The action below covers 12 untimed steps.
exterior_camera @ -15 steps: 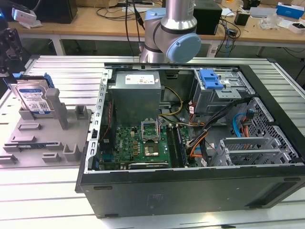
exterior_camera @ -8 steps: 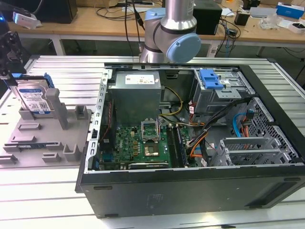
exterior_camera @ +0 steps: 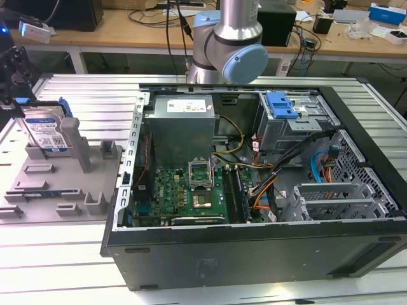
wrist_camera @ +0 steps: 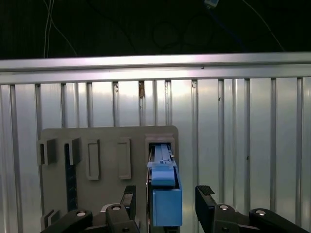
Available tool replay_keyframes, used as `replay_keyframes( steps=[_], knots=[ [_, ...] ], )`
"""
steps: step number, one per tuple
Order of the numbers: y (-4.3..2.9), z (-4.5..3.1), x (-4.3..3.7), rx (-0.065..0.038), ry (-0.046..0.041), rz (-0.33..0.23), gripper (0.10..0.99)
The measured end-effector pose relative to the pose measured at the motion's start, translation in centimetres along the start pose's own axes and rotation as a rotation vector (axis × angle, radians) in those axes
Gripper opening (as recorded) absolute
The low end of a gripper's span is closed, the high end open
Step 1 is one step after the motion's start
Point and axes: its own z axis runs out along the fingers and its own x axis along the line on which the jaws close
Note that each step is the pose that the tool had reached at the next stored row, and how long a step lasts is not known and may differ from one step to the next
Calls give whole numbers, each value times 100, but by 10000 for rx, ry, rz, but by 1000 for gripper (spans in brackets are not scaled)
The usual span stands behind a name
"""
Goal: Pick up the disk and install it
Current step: 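Pick up the disk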
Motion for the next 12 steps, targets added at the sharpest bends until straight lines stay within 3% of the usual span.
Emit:
replay_keyframes(
  steps=[6, 8, 12],
  knots=[
    [5, 47, -1, -2, 8, 0, 584],
    [5, 57, -2, -1, 8, 0, 451],
    [5, 74, -2, -2, 8, 0, 451]
  ],
)
